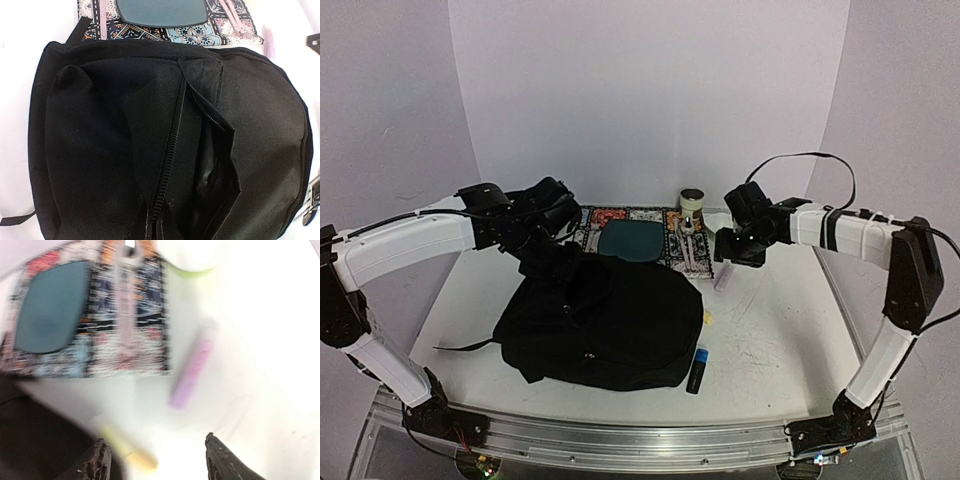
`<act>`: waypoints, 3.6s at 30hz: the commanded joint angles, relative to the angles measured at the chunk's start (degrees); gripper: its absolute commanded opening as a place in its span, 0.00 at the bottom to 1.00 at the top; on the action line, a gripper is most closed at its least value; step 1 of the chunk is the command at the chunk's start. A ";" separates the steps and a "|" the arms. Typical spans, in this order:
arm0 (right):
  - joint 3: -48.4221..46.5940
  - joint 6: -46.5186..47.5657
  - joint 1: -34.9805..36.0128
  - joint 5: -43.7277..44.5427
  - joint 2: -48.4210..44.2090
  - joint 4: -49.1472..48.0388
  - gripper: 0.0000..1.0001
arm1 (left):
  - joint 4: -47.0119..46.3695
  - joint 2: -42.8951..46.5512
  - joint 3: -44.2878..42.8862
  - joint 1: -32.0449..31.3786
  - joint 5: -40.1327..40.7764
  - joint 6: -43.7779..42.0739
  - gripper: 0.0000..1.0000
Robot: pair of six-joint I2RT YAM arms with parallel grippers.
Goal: Pack the student bag
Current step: Grab the pen from the center of the board, then place the pen in the lower front pocket of the bag.
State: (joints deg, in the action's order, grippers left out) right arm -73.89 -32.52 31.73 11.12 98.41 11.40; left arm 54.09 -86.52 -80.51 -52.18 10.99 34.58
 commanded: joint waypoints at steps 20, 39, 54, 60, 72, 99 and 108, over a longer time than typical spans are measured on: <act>-14.73 -1.12 -3.80 7.09 25.33 5.57 0.45 | -3.04 3.58 0.47 0.24 -1.06 1.91 0.00; -3.54 0.55 -6.19 3.41 18.36 4.24 0.12 | -3.02 1.76 -1.18 0.24 -1.33 0.70 0.00; 3.57 -1.86 -1.06 -13.48 -5.00 0.04 0.01 | -3.71 -0.09 -2.35 0.23 0.05 0.14 0.00; 2.03 -4.55 4.28 -23.94 -7.05 -1.12 0.00 | -3.95 -0.47 -2.37 0.22 0.38 0.50 0.00; -7.28 -15.01 15.87 -40.11 1.00 -12.70 0.01 | -4.64 -0.40 -2.88 0.23 0.62 1.19 0.00; -19.07 -30.10 22.68 -34.02 17.11 -24.03 0.00 | -8.02 0.18 -2.48 0.24 -4.43 2.99 0.00; -22.50 -34.38 24.87 -28.80 21.00 -27.14 0.09 | -9.38 1.93 -0.56 0.23 -5.65 4.44 0.00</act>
State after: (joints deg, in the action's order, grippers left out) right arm -91.66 -64.79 55.30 -19.84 117.46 -11.66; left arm 50.30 -87.34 -79.90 -51.81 6.96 37.78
